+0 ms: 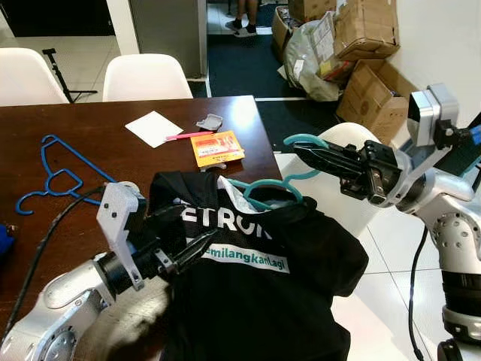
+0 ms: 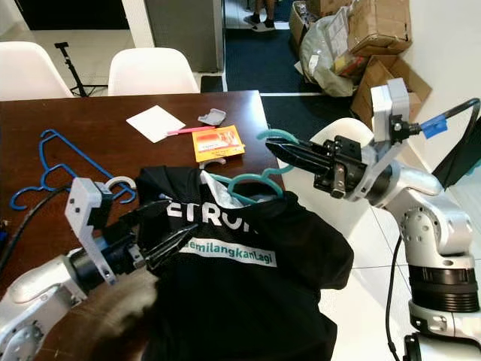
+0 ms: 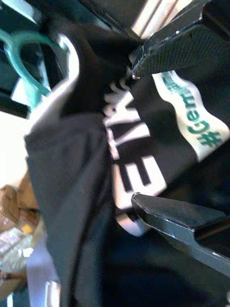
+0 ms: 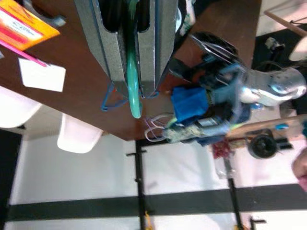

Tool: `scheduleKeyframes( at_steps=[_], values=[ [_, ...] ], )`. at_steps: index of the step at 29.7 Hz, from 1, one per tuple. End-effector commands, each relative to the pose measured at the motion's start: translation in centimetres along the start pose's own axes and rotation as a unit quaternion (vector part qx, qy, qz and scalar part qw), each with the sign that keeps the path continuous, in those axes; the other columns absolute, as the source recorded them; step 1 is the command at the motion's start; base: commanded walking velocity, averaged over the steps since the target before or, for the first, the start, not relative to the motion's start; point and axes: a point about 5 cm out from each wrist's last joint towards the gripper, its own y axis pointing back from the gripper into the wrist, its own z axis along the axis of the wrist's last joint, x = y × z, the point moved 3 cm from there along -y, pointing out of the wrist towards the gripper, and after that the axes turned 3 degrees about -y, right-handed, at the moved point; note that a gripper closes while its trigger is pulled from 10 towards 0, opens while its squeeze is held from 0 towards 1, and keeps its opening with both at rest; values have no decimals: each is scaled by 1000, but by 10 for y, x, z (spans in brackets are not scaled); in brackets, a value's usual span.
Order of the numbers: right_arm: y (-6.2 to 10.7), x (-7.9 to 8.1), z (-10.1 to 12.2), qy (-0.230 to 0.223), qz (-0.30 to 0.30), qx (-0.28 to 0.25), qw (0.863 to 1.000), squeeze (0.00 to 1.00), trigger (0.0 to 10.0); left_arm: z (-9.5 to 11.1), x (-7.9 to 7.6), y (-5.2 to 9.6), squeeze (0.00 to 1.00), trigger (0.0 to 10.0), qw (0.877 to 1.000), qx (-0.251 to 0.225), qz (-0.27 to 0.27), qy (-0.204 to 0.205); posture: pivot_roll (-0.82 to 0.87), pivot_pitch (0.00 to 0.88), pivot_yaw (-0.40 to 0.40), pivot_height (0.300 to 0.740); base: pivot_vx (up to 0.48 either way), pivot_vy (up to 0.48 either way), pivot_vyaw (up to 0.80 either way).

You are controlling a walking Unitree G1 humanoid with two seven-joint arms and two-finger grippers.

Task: Hang hanger

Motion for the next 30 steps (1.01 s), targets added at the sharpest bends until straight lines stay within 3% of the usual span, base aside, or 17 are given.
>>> scheduleKeyframes(
  at_steps=[1,8,16,17,23,30],
  values=[
    [-8,9,9,10,33,-12,999,0,0,-11,7,3,0,10000,999,28,21,-8,24,138,-17,740,0,0,0],
    [-5,12,13,12,39,-8,999,0,0,-12,26,1,0,10000,995,33,81,-38,13,132,-15,740,0,0,0],
    [-5,17,21,20,46,-15,999,0,0,-6,42,-2,0,10000,993,2,118,-31,2,124,-12,740,0,0,0],
    [-6,18,22,20,47,-16,999,0,0,-3,45,-3,0,0,992,-10,122,-33,2,124,-12,740,0,0,0],
    [-7,21,25,23,50,-18,998,0,0,9,44,-7,0,0,994,-46,99,-31,-3,130,-10,740,0,0,0],
    [-7,23,28,26,52,-23,998,0,0,10,43,-9,0,0,995,-51,84,-28,-9,137,-5,740,0,0,0]
  ],
)
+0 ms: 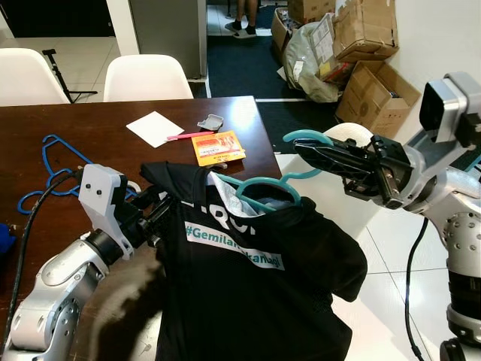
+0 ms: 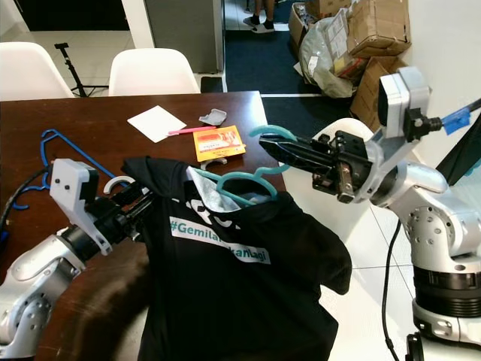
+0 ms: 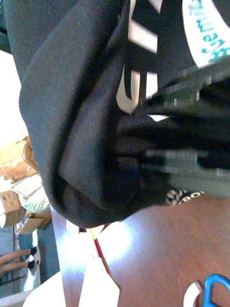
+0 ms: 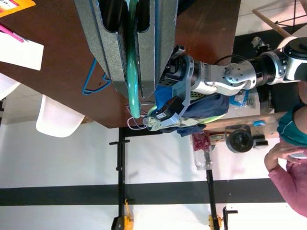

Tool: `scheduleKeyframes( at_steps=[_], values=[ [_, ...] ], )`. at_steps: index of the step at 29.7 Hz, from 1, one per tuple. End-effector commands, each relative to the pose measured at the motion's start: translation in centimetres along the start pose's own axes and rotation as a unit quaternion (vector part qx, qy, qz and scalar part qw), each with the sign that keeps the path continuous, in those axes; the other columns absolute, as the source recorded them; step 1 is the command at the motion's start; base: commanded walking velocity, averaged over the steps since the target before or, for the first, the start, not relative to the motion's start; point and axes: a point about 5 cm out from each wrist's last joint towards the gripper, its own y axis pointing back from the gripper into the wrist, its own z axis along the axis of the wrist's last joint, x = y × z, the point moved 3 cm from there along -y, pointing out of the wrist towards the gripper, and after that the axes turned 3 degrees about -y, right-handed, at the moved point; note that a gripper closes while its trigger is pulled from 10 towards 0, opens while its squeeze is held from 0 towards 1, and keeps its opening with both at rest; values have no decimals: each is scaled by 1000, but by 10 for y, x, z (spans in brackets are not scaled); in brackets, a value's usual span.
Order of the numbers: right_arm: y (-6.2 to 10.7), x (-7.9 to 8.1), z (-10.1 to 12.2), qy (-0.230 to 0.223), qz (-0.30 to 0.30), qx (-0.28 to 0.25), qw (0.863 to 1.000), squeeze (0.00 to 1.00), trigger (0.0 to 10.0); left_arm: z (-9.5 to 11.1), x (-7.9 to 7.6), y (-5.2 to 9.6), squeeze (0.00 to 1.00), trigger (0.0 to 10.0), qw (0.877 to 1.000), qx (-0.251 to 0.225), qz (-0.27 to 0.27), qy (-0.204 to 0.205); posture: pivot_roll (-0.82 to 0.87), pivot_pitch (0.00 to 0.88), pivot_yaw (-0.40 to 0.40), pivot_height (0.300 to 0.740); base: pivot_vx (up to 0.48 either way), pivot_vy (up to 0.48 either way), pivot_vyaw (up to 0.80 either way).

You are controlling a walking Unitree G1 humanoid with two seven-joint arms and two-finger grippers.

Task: Hang hanger

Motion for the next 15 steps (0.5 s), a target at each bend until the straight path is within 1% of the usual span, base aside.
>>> scheduleKeyframes(
  at_steps=[1,3,5,6,8,9,10,11,12,13,14,15],
  values=[
    [-1,6,13,22,13,-8,1000,0,0,-1,0,0,0,0,1000,-2,-5,2,-9,137,-5,740,0,0,0],
    [-1,6,14,23,13,-9,1000,0,0,-1,3,0,0,0,1000,-2,-1,-2,-9,137,-5,740,0,0,0],
    [0,6,15,23,11,-9,1000,0,0,0,13,2,0,0,1000,2,22,-20,-9,137,-5,740,0,0,0],
    [1,6,15,22,10,-7,1000,0,0,2,24,4,0,0,998,2,48,-35,-8,138,-4,740,0,0,0],
    [1,6,15,22,10,-7,1000,0,0,2,24,4,0,0,998,2,48,-35,-8,138,-4,740,0,0,0],
    [3,6,14,21,9,-3,1000,0,0,5,35,6,0,0,996,2,76,-51,-7,140,-3,740,0,0,0],
    [3,6,14,21,9,-3,1000,0,0,5,35,6,0,0,996,2,76,-51,-7,140,-3,740,0,0,0],
    [7,3,12,20,0,9,1000,0,0,17,67,16,0,0,984,2,153,-92,-7,140,-6,740,0,0,0],
    [7,3,12,20,0,9,1000,0,0,17,67,16,0,0,984,2,153,-92,-7,140,-6,740,0,0,0],
    [10,1,11,20,-7,18,1000,0,0,28,88,24,0,0,971,0,206,-120,-7,140,-6,740,0,0,0],
    [17,-3,7,23,-24,42,999,0,0,48,114,39,0,0,950,-13,270,-154,-7,140,-6,740,0,0,0],
    [27,-7,5,26,-43,62,997,0,0,72,136,56,0,0,927,-32,324,-185,-3,142,-9,740,0,0,0]
  ],
)
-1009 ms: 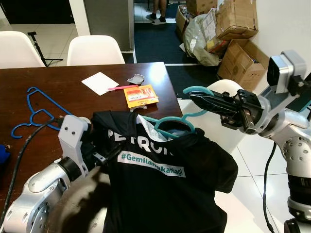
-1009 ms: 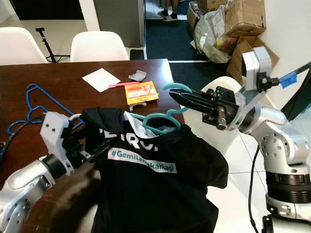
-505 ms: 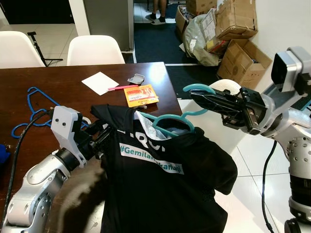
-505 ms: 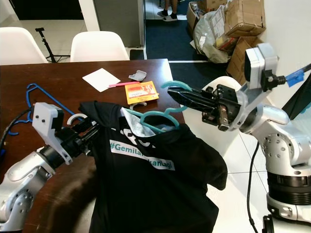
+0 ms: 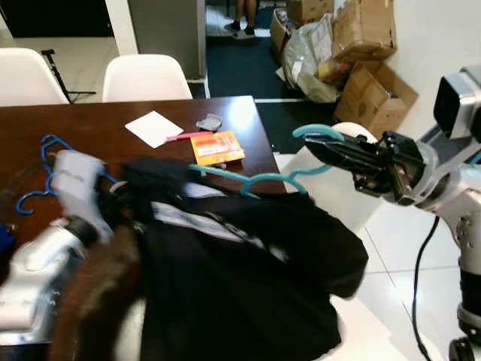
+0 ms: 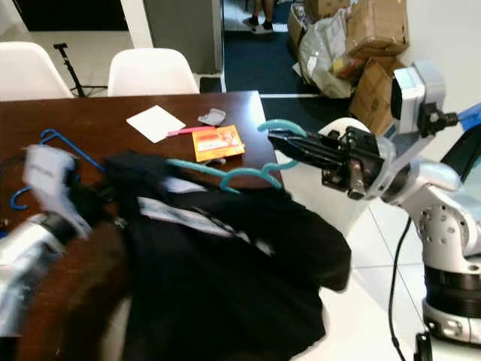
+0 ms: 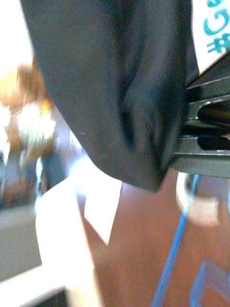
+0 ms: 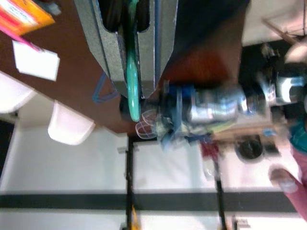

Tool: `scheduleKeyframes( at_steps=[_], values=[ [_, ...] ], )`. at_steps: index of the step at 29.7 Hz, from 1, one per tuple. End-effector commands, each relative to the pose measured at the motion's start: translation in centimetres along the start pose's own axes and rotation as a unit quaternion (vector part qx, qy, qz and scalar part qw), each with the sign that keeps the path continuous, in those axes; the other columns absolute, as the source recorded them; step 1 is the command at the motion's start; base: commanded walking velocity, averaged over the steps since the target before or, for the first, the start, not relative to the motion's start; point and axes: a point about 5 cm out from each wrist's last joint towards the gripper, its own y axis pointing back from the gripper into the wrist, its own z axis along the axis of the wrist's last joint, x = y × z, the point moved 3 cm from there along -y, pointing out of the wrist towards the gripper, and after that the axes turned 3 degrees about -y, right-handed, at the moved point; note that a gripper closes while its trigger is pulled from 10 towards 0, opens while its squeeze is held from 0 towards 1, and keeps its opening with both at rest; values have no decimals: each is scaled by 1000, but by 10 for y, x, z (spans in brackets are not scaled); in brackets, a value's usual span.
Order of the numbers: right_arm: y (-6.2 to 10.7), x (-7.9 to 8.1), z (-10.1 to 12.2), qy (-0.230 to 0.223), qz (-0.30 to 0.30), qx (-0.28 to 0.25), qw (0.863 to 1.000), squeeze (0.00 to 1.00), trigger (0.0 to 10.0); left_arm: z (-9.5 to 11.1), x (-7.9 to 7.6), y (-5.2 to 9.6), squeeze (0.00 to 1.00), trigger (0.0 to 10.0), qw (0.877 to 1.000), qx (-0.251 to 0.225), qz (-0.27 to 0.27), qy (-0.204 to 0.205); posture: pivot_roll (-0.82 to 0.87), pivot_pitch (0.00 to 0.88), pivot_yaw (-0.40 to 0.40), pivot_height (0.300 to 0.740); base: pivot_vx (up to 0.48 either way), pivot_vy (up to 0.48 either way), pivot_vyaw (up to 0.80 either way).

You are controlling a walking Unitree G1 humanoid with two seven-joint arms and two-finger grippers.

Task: Hang hanger

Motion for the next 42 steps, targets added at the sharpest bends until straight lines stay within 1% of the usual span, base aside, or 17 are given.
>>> scheduleKeyframes(
  at_steps=[1,3,6,10,12,14,17,19,22,24,26,31,32,34,40,41,42],
  values=[
    [12,-5,-4,5,-22,26,999,0,0,18,53,11,0,0,992,-22,113,-42,-3,142,-9,740,0,0,0],
    [23,-9,-7,5,-41,49,998,0,0,42,89,20,0,0,981,-51,176,-64,0,143,-10,740,0,0,0],
    [24,-2,-12,-8,-24,67,997,0,0,58,106,26,0,0,974,-71,205,-71,-2,144,-8,740,0,0,0],
    [23,3,-3,-13,-13,35,999,0,0,62,111,28,0,0,972,-75,212,-73,0,145,-10,740,0,0,0],
    [24,-1,24,3,-24,-55,998,0,0,49,102,24,0,0,976,-61,201,-59,0,145,-7,740,0,0,0],
    [24,-4,31,9,-29,-81,996,0,0,44,98,22,0,0,977,-57,197,-52,-3,146,-7,740,0,0,0],
    [21,-10,42,11,-44,-132,990,0,0,33,77,15,0,0,984,-55,168,-16,-1,147,-7,740,0,0,0],
    [11,-24,47,9,-94,-180,979,0,0,19,31,3,0,0,994,-47,96,18,-6,145,-7,740,0,0,0],
    [3,-32,46,0,-121,-200,972,0,0,13,5,-1,0,0,997,-44,59,36,-6,145,-7,740,0,0,0],
    [-29,-47,32,-34,-186,-229,955,0,0,3,-45,-6,0,0,997,-33,-8,74,-10,142,-5,740,0,0,0],
    [-57,-55,16,-55,-248,-238,938,0,0,-4,-76,-8,0,0,994,-23,-43,96,-10,142,-5,740,0,0,0],
    [-67,-63,9,-70,-306,-250,916,0,0,-7,-92,-9,0,0,993,-16,-59,105,-2,137,-4,740,0,0,0],
    [-66,-71,10,-125,-325,-294,890,0,0,-9,-101,-8,0,0,993,-10,-75,94,-5,130,-6,740,0,0,0],
    [-65,-73,11,-153,-319,-311,882,0,0,-10,-103,-7,0,0,993,-8,-78,91,-5,130,-6,740,0,0,0],
    [-65,-45,22,-159,-164,-308,924,0,0,-13,-98,-4,0,0,995,2,-67,75,-4,127,-10,740,0,0,0],
    [-58,-36,21,-111,-143,-263,948,0,0,-14,-87,-3,0,5490,997,8,-58,49,-6,128,-13,740,0,0,0],
    [-53,-32,19,-69,-135,-220,964,0,0,-14,-73,-2,0,7373,999,13,-43,27,-6,127,-14,740,0,0,0]
  ],
)
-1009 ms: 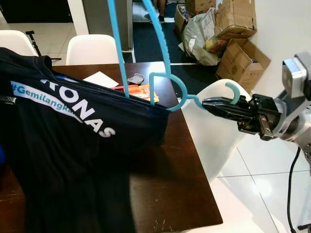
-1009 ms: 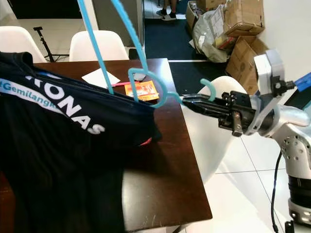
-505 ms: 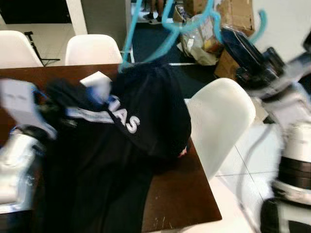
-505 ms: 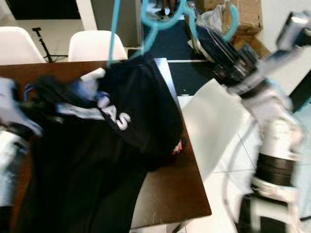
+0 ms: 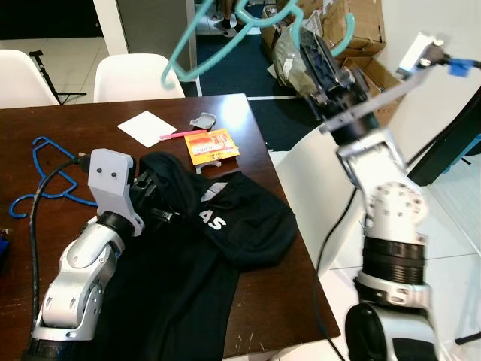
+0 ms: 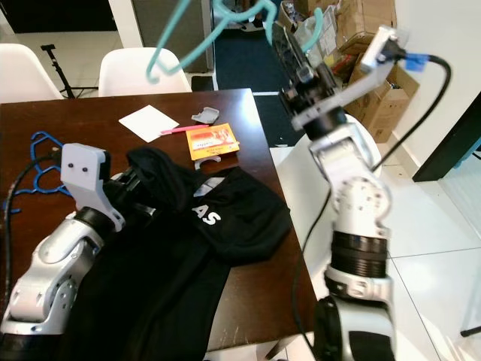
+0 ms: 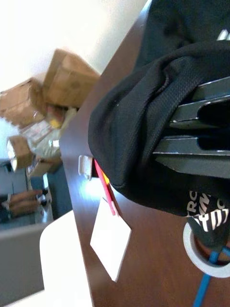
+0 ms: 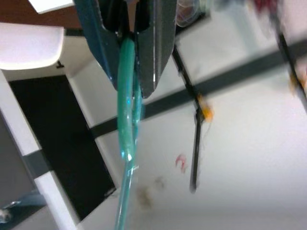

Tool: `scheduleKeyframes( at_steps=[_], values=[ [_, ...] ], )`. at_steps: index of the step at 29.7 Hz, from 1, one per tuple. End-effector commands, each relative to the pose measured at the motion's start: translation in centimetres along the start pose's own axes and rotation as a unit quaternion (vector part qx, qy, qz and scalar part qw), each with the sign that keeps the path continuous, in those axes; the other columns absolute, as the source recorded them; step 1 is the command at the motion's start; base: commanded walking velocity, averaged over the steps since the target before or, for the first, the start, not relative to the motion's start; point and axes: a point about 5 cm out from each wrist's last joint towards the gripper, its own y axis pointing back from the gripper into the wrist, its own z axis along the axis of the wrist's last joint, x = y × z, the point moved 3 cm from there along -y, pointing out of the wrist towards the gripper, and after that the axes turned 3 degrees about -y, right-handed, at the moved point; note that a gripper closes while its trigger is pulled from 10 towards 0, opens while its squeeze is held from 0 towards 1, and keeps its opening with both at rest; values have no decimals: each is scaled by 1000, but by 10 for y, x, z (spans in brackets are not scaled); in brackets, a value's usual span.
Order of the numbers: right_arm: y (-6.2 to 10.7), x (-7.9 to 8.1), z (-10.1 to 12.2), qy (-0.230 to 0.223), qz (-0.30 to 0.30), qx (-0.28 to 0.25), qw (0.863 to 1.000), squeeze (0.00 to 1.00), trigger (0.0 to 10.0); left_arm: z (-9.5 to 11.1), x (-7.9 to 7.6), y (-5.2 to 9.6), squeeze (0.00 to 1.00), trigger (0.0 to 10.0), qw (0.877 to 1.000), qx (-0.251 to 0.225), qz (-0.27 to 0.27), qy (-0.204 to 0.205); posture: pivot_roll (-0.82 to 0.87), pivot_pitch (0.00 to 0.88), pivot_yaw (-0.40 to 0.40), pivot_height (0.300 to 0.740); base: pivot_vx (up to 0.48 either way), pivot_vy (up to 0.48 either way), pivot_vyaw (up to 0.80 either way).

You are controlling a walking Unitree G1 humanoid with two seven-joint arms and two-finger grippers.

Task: Hang hanger

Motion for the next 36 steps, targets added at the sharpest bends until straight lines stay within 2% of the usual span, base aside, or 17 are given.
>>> scheduleKeyframes(
  at_steps=[1,2,3,4,5,6,9,10,15,19,20,25,28,31,33,34,36],
  values=[
    [2,11,0,30,38,25,999,0,0,0,15,5,0,7373,999,9,21,-23,-6,127,-14,740,0,0,0],
    [7,12,0,60,49,53,996,0,0,1,24,7,0,7373,999,12,32,-37,-6,128,-14,740,0,0,0],
    [14,10,1,96,49,87,990,0,0,4,43,11,0,10000,997,15,59,-55,-7,132,-13,740,0,0,0],
    [18,7,2,114,46,102,987,0,0,7,56,13,0,10000,995,15,76,-63,-7,132,-13,740,0,0,0],
    [18,7,2,114,46,102,987,0,0,7,56,13,0,10000,995,15,76,-63,-7,132,-13,740,0,0,0],
    [20,3,6,126,31,108,986,0,0,10,68,16,0,10000,993,15,92,-71,-4,137,-12,740,0,0,0],
    [20,-2,10,141,15,107,984,0,0,15,78,19,20,10000,991,14,102,-81,-4,138,-11,740,0,0,0],
    [20,-5,14,146,0,102,984,0,0,17,83,21,976,10000,991,16,101,-91,2,142,-8,740,0,0,0],
    [19,-6,15,147,-9,99,984,0,0,17,81,22,1000,10000,992,24,71,-98,3,143,-7,740,0,0,0],
    [22,-10,-3,165,-6,147,975,0,0,20,65,24,1000,10000,995,30,-2,-92,7,146,-6,740,0,0,0],
    [25,-13,-5,172,-7,157,973,0,0,24,59,27,1000,10000,995,30,-37,-88,7,147,-6,740,0,0,0],
    [30,-20,-1,185,-12,169,968,0,0,34,53,34,1000,10000,990,29,-95,-99,12,147,-10,740,0,0,0],
    [34,-25,0,200,-17,186,962,0,0,57,54,42,1000,10000,988,-1,-133,-82,12,147,-10,740,0,0,0],
    [38,-27,-1,211,-14,202,956,0,0,70,55,45,1000,10000,988,-31,-139,-61,21,148,-12,740,0,0,0],
    [42,-25,-3,213,-3,219,952,0,0,79,55,46,1000,10000,987,-50,-144,-45,21,148,-12,740,0,0,0],
    [54,-17,-8,195,39,264,944,0,0,94,59,46,1000,10000,987,-90,-131,-22,21,147,-13,740,0,0,0],
    [58,-13,-10,183,53,278,942,0,0,98,61,46,1000,10000,987,-101,-126,-13,21,147,-13,740,0,0,0]
  ],
)
